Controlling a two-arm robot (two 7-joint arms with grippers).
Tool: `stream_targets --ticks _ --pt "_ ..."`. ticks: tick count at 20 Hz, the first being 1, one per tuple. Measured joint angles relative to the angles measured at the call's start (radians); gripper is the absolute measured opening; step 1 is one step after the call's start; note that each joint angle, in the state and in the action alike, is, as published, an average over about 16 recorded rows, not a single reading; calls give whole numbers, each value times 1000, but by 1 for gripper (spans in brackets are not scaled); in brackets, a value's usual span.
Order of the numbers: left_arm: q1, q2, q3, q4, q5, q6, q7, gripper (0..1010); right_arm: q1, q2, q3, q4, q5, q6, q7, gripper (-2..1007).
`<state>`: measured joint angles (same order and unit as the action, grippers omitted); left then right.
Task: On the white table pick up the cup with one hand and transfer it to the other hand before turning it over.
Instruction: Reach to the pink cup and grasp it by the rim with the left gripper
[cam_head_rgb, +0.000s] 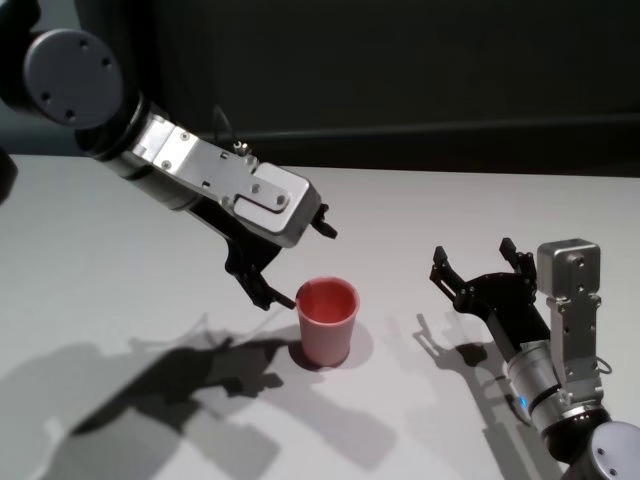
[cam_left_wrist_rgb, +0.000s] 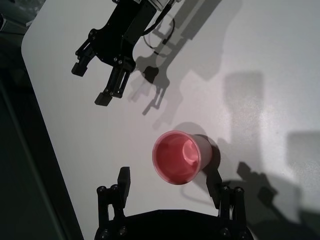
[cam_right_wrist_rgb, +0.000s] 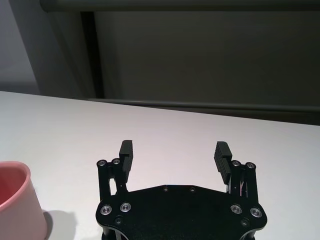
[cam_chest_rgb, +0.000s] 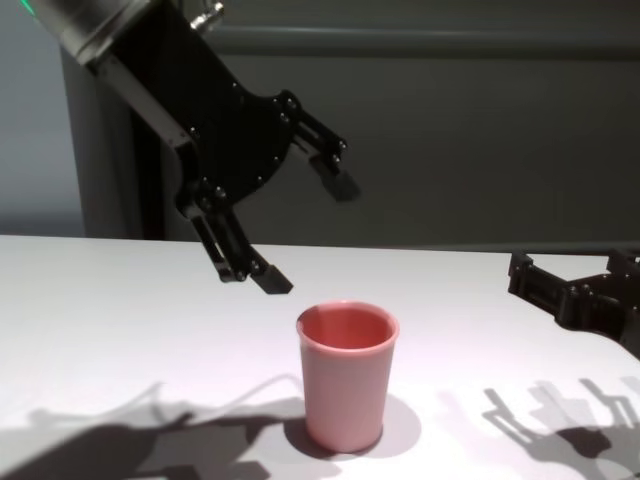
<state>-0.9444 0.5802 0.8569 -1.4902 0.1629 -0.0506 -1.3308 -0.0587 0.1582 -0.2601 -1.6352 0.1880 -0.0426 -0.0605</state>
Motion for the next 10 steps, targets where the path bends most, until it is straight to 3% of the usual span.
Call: stream_targets --ticks 10 --pt "-37 -39 77 38 40 -17 -24 1001 0 0 0 0 0 0 0 1002"
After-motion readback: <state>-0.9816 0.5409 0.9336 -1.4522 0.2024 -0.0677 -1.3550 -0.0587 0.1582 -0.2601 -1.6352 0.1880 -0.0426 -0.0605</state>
